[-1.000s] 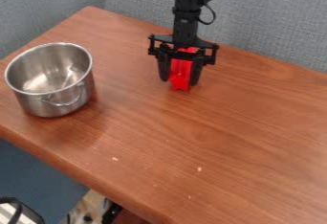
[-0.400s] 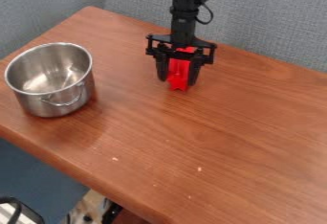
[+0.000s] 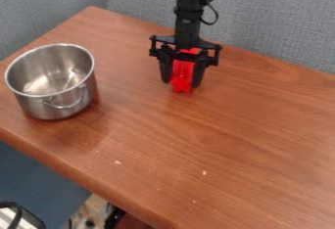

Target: Put the red object in the metal pot

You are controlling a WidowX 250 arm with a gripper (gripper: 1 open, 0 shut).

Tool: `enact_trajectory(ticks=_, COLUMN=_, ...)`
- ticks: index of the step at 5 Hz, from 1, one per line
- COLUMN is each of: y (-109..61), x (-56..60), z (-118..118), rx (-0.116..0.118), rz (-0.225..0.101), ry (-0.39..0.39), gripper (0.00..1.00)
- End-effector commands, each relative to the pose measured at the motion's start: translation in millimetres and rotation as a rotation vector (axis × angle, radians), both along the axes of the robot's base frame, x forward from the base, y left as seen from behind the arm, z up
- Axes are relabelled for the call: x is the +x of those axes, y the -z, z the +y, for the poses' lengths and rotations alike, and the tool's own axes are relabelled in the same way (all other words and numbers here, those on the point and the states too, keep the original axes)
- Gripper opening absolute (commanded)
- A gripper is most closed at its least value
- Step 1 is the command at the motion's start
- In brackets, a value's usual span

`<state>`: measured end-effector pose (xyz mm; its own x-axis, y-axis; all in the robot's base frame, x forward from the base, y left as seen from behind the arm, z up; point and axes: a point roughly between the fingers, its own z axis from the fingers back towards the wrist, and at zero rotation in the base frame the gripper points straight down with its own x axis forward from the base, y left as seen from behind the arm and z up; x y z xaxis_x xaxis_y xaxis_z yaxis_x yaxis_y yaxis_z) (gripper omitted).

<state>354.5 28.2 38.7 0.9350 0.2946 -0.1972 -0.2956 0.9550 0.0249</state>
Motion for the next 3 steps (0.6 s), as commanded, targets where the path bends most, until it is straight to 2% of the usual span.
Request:
enact_trajectory(ticks=1, y=-30.8, x=10.2, z=4.4, rx=0.008, rz=-0.092, ry=-0.006, gripper=0.0)
enact_trajectory(ticks=3, y=-34.2, x=9.8, z=3.9, rx=0.01, rz=-0.095, ry=-0.003, gripper=0.0)
